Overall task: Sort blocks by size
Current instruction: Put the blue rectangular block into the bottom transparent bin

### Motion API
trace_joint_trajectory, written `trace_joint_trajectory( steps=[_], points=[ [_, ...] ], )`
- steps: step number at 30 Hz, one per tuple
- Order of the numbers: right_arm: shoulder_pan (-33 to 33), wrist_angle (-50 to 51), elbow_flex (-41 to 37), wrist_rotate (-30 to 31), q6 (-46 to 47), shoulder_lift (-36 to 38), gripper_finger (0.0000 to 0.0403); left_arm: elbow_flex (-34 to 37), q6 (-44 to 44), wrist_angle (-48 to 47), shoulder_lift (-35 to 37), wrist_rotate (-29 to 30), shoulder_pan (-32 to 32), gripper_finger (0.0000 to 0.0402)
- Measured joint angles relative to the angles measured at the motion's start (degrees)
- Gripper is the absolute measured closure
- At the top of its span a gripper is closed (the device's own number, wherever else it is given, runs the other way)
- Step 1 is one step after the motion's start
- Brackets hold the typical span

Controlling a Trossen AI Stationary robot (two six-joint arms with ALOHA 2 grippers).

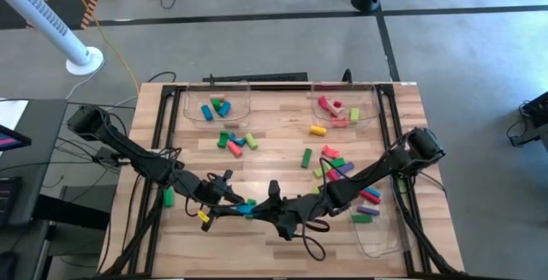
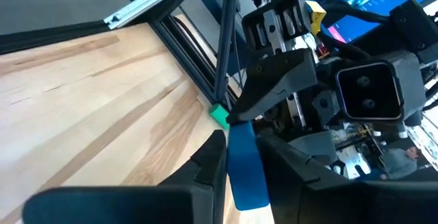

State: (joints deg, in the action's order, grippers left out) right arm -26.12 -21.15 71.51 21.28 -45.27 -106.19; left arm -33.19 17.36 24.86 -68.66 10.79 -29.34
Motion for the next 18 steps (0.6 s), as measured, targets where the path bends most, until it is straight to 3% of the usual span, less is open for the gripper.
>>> trace_joint_trajectory(
  steps=[9,15,18],
  points=[
    [-4.8,6.4,0.0,8.4,3.3,0.0,0.0305,-0.1,-2.6,-0.9,0.1,-1.7,-0.4,0.0235],
    [-10.5,14.6,0.0,23.8,7.9,0.7,0.0305,-0.1,-3.4,-6.8,0.2,0.4,-1.2,0.0206],
    [-13.5,21.2,0.0,30.3,14.5,3.1,0.0305,-0.1,-2.8,-11.2,0.2,1.7,-1.8,0.0204]
  ],
)
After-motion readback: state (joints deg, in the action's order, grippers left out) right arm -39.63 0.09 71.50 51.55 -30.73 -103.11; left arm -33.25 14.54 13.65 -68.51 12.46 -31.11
